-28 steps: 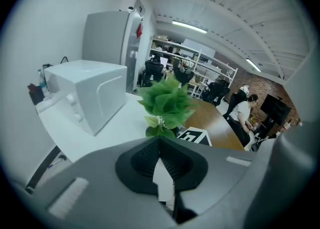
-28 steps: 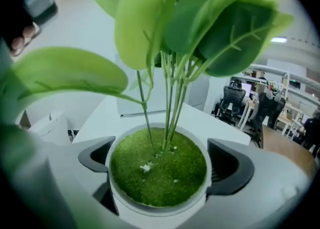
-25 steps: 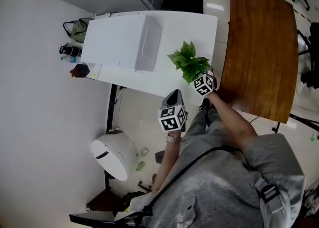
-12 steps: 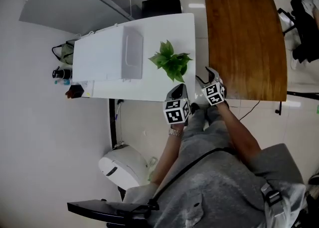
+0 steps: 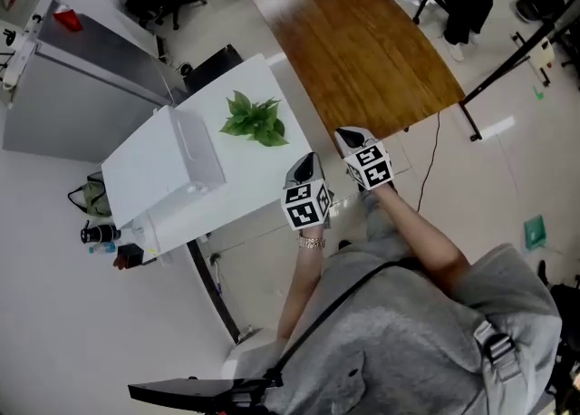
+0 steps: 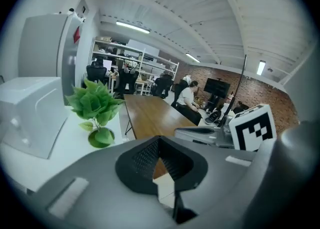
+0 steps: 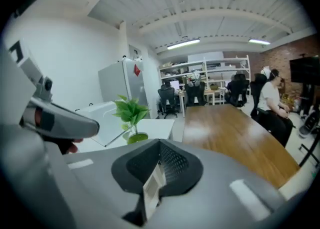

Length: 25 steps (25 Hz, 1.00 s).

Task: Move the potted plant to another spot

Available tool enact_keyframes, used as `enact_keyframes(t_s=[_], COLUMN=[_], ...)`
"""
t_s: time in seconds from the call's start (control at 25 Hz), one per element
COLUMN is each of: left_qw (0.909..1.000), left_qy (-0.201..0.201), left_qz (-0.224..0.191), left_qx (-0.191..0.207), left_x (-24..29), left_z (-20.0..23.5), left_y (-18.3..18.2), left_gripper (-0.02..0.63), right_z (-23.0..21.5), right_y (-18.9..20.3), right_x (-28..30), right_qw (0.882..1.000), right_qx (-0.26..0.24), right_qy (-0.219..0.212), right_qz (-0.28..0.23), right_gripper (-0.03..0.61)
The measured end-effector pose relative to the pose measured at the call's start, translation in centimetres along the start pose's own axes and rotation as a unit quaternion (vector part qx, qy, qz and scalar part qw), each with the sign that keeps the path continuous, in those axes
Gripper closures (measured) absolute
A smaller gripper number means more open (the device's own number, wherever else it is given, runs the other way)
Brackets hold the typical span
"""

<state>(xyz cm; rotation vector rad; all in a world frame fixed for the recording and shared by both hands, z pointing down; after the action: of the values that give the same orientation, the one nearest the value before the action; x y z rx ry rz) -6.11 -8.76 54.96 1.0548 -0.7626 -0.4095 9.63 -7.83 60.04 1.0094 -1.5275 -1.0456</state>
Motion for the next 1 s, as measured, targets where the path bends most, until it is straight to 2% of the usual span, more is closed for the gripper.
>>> enact_keyframes(t_s=[0.16, 0.28, 0.4, 0.56, 0.76, 1.0], left_qw=[0.9996, 0.9992, 0.9994, 0.9998, 0.9996, 0.9993], left_qy=[0.005, 0.015, 0.017, -0.001, -0.018, -0.037], left_qz=[0.026, 0.03, 0.024, 0.01, -0.005, 0.005], left_qx=[-0.011, -0.019, -0.02, -0.019, -0.02, -0.01], left_x=[-6.1, -9.5, -11.5, -12.7, -13.0, -13.1], left_z=[-1.1, -2.9, -4.2, -4.5, -5.8, -7.4], left_y=[3.6, 4.8, 5.2, 4.8, 4.6, 4.8], left_gripper=[0.601, 0.601, 0.601, 0.601, 0.601, 0.601], right_z=[6.4, 9.3, 10.2, 11.2, 11.8, 10.6], right_y=[1.0, 1.5, 0.6, -0.9, -2.0, -1.8], right_x=[-6.1, -9.7, -11.7, -12.8, -14.0, -15.1], right_qw=[0.999, 0.996, 0.995, 0.994, 0.993, 0.991], right_qx=[0.025, 0.035, 0.052, 0.069, 0.064, 0.062], right_qy=[-0.003, -0.009, -0.023, -0.043, -0.076, -0.069], right_qz=[0.049, 0.085, 0.088, 0.073, 0.066, 0.093], right_gripper=[0.577, 0.576, 0.577, 0.577, 0.577, 0.577])
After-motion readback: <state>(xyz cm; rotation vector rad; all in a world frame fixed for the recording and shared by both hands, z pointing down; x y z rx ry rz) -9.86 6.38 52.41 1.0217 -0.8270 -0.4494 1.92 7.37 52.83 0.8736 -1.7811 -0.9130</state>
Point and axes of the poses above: the fingertips, and each gripper's own axes: x forward along the fingers, z to its left, y out of its underside, the point moved 9 cm from there along -x, backward along the fingers, and after that the axes turned 12 degrees about -z, right-handed, at the moved point
